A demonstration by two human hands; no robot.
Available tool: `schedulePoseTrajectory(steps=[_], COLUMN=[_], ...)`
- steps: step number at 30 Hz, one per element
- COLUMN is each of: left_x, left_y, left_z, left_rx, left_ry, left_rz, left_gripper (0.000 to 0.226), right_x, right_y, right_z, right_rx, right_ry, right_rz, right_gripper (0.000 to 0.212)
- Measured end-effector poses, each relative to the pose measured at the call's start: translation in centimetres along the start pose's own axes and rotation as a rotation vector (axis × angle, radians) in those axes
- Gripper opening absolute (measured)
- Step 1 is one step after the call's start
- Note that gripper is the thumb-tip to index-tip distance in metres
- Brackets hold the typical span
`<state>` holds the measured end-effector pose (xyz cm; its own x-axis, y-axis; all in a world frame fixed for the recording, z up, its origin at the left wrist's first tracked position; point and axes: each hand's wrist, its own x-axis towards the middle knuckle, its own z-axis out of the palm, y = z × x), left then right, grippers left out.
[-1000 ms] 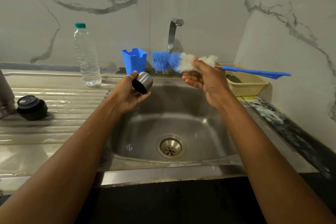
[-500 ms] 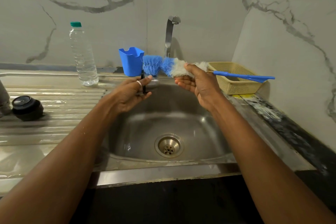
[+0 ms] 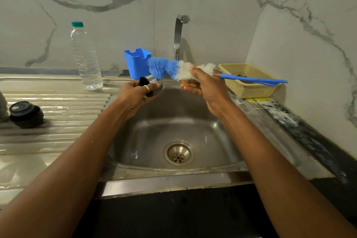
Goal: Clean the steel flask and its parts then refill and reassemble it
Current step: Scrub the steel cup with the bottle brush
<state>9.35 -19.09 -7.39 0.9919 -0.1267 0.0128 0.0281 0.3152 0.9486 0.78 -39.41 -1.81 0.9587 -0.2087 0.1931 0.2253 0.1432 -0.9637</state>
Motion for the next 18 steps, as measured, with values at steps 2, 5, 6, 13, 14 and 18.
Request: schedulePoseTrajectory(steps=[2, 5, 6, 13, 14, 18], left_x=[-0.1, -0.2, -0.2, -0.6, -0.6, -0.8], left_y=[0.0, 0.0, -0.1, 0.1, 0.2, 0.3], left_z=[0.1, 0.4, 0.5, 1.0, 1.1, 1.0], left_rx=[-0.015, -0.001, 0.011, 0.034, 0.02, -0.081], left_ry=[0.007, -0.014, -0.022, -0.033, -0.036, -0.029], left_rz=[0.011, 0.015, 0.014, 0.024, 0.015, -0.013], left_gripper=[0.062, 0.063, 0.065, 0.072, 0.071, 0.076], right_x=[0.1, 0.3, 0.2, 0.1, 0.1, 0.1], right_y=[-0.1, 0.2, 0.4, 0.4, 0.5, 0.6], right_z=[-0.1, 0.1, 0.3, 0.9, 0.8, 0.5], right_rx=[0.002, 0.031, 0.029, 0.028, 0.034, -0.002], right_ry=[-0.03, 0.017, 0.026, 0.003, 0.016, -0.036], right_rz=[-0.002, -0.012, -0.011, -0.007, -0.008, 0.018], right_gripper=[0.016, 0.021, 0.021, 0.023, 0.023, 0.02])
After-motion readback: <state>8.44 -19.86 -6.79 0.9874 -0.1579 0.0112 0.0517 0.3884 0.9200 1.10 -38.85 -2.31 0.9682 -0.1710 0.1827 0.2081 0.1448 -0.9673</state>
